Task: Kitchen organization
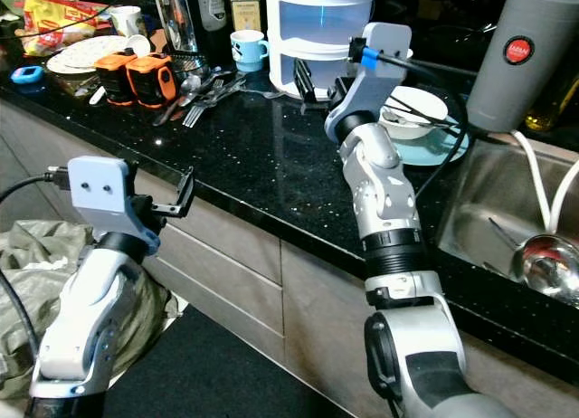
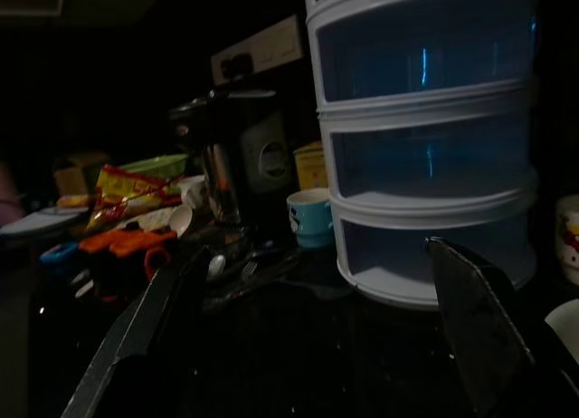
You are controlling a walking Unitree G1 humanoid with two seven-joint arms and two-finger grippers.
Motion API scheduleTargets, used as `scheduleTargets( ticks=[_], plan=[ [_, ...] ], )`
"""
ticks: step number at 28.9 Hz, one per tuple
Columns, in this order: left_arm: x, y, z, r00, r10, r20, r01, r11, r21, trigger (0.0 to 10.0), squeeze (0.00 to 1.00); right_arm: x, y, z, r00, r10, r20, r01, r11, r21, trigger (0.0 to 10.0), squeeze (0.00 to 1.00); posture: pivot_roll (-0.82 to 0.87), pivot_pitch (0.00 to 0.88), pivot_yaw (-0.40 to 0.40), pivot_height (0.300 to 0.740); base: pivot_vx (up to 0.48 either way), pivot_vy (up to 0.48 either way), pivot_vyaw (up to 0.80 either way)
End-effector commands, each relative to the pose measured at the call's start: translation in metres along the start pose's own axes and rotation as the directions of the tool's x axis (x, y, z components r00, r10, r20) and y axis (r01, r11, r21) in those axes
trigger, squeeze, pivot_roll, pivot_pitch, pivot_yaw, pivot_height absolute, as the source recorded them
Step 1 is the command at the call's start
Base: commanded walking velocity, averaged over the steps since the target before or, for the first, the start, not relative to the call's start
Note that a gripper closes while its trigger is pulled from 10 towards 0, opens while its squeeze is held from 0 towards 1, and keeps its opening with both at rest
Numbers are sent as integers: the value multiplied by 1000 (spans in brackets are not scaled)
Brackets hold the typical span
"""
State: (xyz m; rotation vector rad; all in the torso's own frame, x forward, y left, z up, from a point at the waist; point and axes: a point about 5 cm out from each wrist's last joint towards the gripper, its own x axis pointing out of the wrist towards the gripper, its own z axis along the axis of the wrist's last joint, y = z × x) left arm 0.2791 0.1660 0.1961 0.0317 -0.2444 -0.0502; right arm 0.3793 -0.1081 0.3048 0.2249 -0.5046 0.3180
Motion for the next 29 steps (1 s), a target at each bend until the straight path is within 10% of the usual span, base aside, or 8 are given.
scheduleTargets(
  ticks=[1,16,29],
  plan=[
    [1,-3,1,1000,-9,-3,9,1000,-4,10000,0,3,1,3,1000,-2,14,2,1000,-5,10000,0,151,0,-7,740,0,0,0],
    [2,-1,5,1000,11,13,-11,1000,-3,10000,0,11,1,-4,999,-51,-20,50,998,-44,10000,0,161,0,-21,740,0,0,0],
    [-9,21,18,997,71,40,-74,995,71,10000,0,19,-37,-20,957,-263,-126,247,960,-132,10000,0,198,4,-59,740,0,0,0]
  ],
)
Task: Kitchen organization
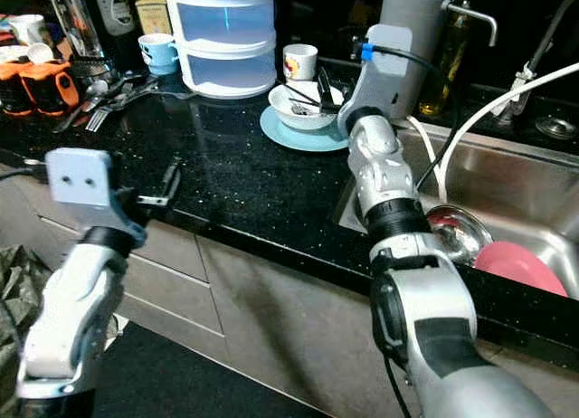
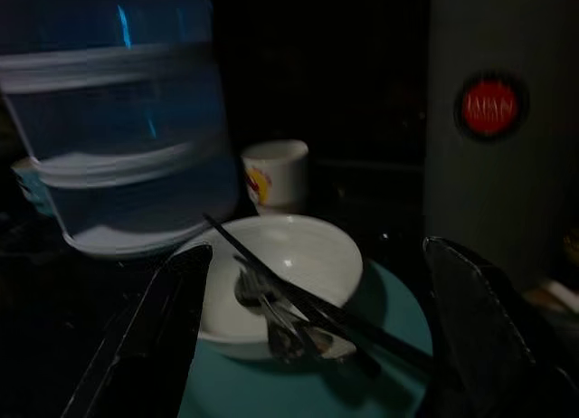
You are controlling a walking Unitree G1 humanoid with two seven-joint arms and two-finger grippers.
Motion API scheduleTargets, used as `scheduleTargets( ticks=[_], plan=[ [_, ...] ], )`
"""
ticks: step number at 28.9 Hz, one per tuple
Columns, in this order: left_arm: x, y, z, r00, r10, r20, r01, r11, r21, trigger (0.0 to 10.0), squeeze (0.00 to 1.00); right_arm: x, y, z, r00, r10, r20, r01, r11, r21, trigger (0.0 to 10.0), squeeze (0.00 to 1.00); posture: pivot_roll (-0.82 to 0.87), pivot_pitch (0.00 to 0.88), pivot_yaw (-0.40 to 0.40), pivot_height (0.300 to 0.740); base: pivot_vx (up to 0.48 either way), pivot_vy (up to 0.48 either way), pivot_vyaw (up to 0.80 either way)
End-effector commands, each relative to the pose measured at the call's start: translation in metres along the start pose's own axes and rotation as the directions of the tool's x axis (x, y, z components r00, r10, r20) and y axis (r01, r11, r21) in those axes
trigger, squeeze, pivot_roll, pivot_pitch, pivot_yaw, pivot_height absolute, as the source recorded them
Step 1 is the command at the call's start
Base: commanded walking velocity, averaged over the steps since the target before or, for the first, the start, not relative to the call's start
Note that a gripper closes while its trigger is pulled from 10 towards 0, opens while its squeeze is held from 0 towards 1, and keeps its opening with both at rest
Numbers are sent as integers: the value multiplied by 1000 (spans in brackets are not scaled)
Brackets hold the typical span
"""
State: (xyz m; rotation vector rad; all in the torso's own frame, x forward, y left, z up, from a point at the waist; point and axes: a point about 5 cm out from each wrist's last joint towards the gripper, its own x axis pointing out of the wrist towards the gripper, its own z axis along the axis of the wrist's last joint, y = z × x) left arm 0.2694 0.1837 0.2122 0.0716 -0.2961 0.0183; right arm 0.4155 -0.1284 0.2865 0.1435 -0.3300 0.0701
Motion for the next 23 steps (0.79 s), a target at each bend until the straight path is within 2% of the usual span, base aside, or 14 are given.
scheduleTargets(
  ticks=[1,10,11,12,16,20,22,23],
  plan=[
    [-2,3,1,1000,9,-12,-8,1000,24,10000,0,3,-3,6,1000,-19,18,19,1000,5,10000,0,198,4,-59,740,0,0,0],
    [-2,3,1,1000,9,-12,-8,1000,24,10000,0,3,-3,6,1000,-19,18,19,1000,5,10000,0,198,4,-59,740,0,0,0],
    [-4,5,2,1000,12,-11,-11,999,31,10000,0,4,-4,7,999,-27,21,27,1000,9,10000,0,202,17,-63,740,0,0,0],
    [-6,7,6,1000,16,-7,-16,999,45,10000,0,6,-5,13,999,-19,37,18,999,27,10000,0,205,87,-75,740,0,0,0],
    [-10,8,13,1000,19,-2,-19,998,62,10000,0,9,-5,19,998,-1,62,-2,999,52,10000,0,201,96,-75,740,0,0,0],
    [-13,3,14,1000,6,-9,-5,998,58,10000,0,9,-6,20,997,17,81,-21,999,49,10000,0,203,121,-75,740,0,0,0],
    [-14,2,15,1000,4,-13,-3,998,57,10000,0,9,-7,21,996,20,87,-23,999,43,10000,0,204,124,-75,740,0,0,0],
    [-15,3,16,1000,4,-19,-3,998,57,10000,0,10,-10,26,994,32,107,-33,999,8,10000,0,206,132,-78,740,0,0,0]
  ],
)
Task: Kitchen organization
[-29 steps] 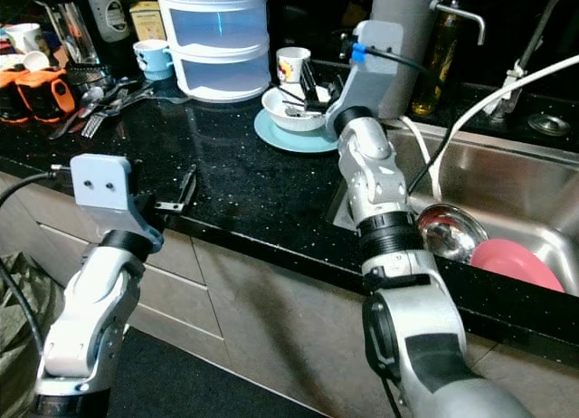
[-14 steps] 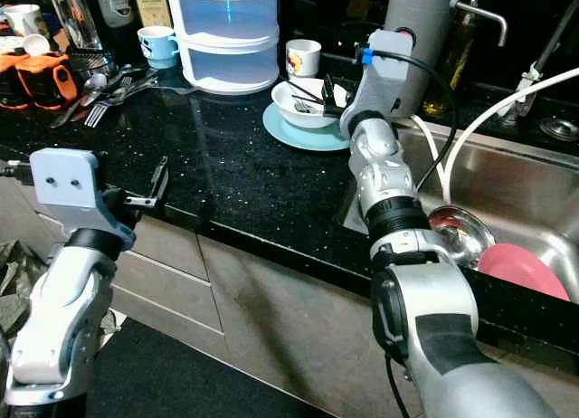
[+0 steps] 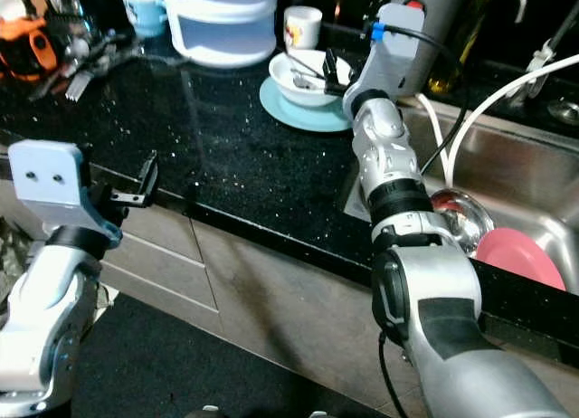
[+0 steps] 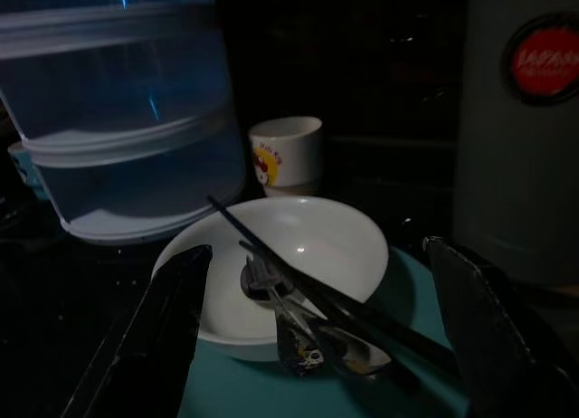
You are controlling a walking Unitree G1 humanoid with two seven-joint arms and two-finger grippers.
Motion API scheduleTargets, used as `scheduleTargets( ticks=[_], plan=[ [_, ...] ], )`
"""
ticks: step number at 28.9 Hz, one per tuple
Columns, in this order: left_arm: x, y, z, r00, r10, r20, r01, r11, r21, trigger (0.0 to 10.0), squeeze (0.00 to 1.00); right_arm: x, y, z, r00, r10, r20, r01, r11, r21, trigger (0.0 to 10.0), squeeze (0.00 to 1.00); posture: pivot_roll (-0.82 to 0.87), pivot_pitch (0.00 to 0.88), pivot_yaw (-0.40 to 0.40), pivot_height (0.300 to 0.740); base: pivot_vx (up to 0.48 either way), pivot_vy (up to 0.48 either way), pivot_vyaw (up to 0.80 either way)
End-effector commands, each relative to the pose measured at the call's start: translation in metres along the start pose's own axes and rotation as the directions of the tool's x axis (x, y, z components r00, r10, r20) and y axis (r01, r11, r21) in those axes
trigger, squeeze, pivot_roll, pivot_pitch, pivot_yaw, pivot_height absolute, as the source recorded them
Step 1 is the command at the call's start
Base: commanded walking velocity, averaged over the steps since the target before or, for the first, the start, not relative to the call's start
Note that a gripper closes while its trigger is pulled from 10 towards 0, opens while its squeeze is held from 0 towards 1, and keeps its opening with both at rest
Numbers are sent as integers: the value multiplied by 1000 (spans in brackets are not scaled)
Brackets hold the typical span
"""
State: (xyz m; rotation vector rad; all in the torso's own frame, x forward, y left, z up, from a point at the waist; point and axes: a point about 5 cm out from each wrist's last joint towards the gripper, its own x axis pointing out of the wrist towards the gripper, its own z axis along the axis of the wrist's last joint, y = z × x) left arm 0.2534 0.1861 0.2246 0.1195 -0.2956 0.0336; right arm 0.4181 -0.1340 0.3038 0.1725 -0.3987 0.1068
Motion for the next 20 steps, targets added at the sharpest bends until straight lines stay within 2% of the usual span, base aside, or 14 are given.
scheduleTargets(
  ticks=[1,4,5,11,13,14,16,17,18,20],
  plan=[
    [-4,-1,0,1000,-4,-21,4,1000,8,10000,0,3,-8,12,999,6,48,-3,999,-49,10000,0,206,133,-78,740,0,0,0],
    [-6,-1,1,1000,-3,-24,3,1000,8,10000,0,5,-14,22,997,24,79,-12,989,-149,10000,0,206,137,-79,740,0,0,0],
    [-6,-1,1,1000,-3,-24,3,1000,8,10000,0,5,-14,22,997,24,79,-12,989,-149,10000,0,206,137,-79,740,0,0,0],
    [-8,-4,2,999,-8,-35,8,1000,6,10000,0,7,-36,57,981,30,194,35,946,-323,10000,0,202,138,-80,740,0,0,0],
    [-8,-5,2,999,-9,-38,9,1000,6,10000,0,7,-38,66,977,99,187,-2,888,-459,10000,0,201,135,-80,740,0,0,0],
    [-8,-5,2,999,-9,-38,9,1000,6,10000,0,8,-37,69,975,166,149,-56,829,-557,10000,0,200,134,-80,740,0,0,0],
    [-8,-5,3,999,-9,-38,9,1000,6,10000,0,8,-35,69,967,248,64,-140,720,-680,10000,0,198,133,-80,740,0,0,0],
    [-8,-5,3,999,-9,-38,9,1000,6,10000,0,8,-35,69,967,248,64,-140,720,-680,10000,0,198,133,-80,740,0,0,0],
    [-8,-5,3,999,-8,-37,8,1000,6,10000,0,8,-34,68,960,281,-12,-193,631,-751,10000,0,195,132,-81,740,0,0,0],
    [-7,-5,3,999,-8,-38,8,1000,5,10000,0,9,-37,67,950,291,-109,-254,523,-814,10000,0,192,129,-83,740,0,0,0]
  ],
)
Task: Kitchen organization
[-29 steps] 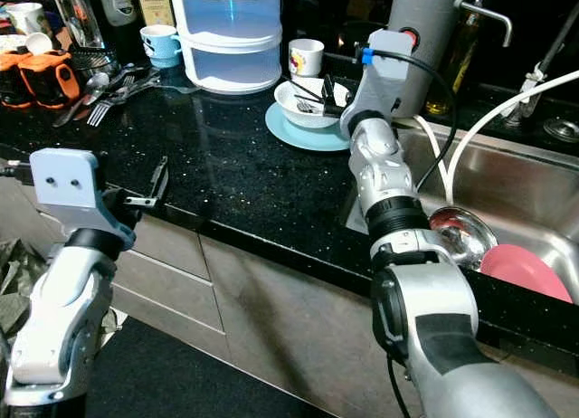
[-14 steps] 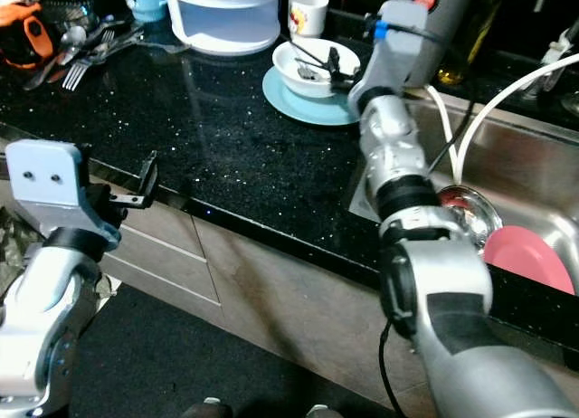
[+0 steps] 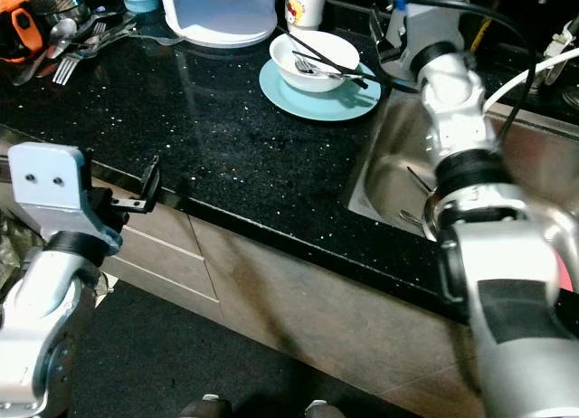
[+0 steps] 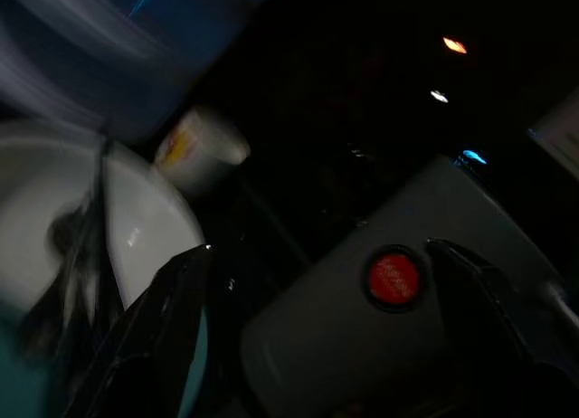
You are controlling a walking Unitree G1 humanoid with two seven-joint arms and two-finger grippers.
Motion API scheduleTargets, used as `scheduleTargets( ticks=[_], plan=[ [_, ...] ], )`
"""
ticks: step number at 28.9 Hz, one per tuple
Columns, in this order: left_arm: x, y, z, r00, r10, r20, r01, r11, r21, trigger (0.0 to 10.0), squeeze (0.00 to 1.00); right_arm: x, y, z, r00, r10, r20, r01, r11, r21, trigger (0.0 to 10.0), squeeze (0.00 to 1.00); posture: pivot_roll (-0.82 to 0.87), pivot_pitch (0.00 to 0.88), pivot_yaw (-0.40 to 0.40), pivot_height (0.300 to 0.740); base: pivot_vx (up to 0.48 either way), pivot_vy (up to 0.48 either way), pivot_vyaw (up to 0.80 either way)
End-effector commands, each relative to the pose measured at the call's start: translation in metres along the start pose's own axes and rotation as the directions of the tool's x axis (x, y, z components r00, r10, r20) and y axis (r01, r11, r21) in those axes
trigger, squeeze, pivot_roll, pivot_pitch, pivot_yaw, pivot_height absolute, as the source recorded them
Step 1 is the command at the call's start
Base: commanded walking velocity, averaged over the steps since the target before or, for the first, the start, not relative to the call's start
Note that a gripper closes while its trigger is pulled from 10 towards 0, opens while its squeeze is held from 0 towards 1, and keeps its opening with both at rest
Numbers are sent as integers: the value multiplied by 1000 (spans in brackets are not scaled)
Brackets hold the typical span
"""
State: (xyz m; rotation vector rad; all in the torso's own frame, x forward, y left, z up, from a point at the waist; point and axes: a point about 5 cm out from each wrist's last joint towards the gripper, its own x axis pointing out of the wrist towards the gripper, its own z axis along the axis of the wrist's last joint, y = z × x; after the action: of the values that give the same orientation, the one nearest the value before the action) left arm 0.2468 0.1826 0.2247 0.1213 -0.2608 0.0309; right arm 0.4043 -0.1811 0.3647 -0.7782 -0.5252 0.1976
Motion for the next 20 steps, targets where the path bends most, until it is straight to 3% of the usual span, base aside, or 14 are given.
scheduleTargets(
  ticks=[1,4,5,9,16,20],
  plan=[
    [-1,-3,1,1000,-3,-4,3,1000,2,10000,0,0,-1,-3,995,85,-53,-89,993,-81,10000,0,191,129,-83,740,0,0,0],
    [-1,-5,1,1000,-6,-4,6,1000,-3,10000,0,-2,-3,-5,981,170,-90,-180,977,-113,10000,0,190,127,-85,740,0,0,0],
    [0,-6,1,1000,-8,-3,8,1000,-6,10000,0,-3,-4,-6,963,245,-113,-258,960,-110,10000,0,184,125,-84,740,0,0,0],
    [0,-7,1,1000,-10,-3,10,1000,-10,10000,0,-7,-6,-11,916,348,-201,-380,912,-155,10000,0,182,124,-85,740,0,0,0],
    [0,-9,1,1000,-11,-4,11,1000,-18,10000,0,-14,-1,-27,808,455,-374,-539,827,-159,10000,0,174,127,-89,740,0,0,0],
    [0,-9,0,1000,-10,-5,10,1000,-20,10000,0,-14,6,-30,780,477,-405,-574,803,-162,10000,0,174,127,-89,740,0,0,0]
  ],
)
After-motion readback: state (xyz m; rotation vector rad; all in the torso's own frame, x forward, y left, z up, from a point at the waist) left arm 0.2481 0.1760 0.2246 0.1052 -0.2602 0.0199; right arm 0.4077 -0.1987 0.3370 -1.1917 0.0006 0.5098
